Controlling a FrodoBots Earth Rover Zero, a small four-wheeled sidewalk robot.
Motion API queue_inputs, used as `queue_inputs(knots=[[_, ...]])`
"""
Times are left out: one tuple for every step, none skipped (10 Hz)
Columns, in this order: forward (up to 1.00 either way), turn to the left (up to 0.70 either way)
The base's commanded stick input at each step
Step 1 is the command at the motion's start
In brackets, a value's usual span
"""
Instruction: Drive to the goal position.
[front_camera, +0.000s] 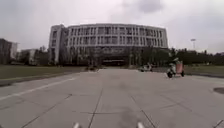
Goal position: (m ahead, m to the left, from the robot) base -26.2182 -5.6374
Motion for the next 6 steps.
queue_inputs(knots=[[0.0, -0.5], [0.0, -0.5], [0.0, -0.5], [0.0, -0.5], [0.0, -0.5], [0.0, -0.5]])
